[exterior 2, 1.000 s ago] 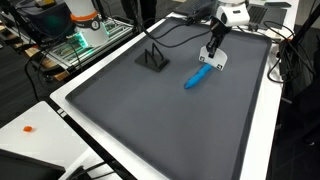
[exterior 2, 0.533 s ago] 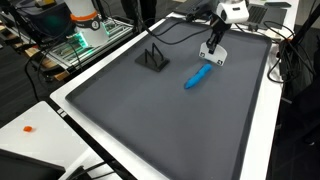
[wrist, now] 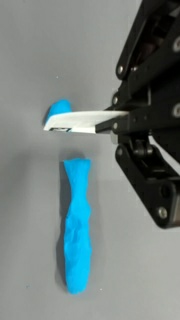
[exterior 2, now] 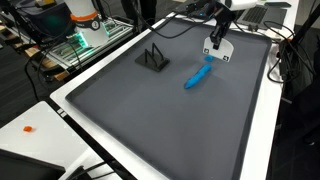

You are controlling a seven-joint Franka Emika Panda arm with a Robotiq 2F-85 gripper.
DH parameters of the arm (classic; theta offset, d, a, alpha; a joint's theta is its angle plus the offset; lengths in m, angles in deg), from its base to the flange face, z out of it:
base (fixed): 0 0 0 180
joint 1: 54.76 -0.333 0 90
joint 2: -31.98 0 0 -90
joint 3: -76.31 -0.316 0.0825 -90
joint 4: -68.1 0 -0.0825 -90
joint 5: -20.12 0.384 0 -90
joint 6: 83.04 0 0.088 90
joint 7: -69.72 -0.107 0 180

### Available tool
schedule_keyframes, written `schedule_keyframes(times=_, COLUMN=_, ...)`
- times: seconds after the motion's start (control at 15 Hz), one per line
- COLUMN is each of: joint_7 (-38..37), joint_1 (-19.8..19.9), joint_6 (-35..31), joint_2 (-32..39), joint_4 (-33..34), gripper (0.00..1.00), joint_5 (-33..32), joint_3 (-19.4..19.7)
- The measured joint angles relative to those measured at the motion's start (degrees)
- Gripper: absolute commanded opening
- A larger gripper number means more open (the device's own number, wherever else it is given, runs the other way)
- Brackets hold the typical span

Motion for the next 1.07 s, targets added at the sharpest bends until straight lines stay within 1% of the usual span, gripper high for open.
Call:
schedule_keyframes(times=0.47, joint_7=0.12, joint_1=1.21, joint_6=0.26, joint_2=-0.42, joint_4=-0.48, gripper=0.01, joint_5=-0.32, joint_3=1.47)
schedule_keyframes(times=1.07, joint_7=0.60, joint_1=1.50, joint_6=0.35, joint_2=0.92, joint_4=-0.92, gripper=0.01, joint_5=-1.95, joint_3=2.63)
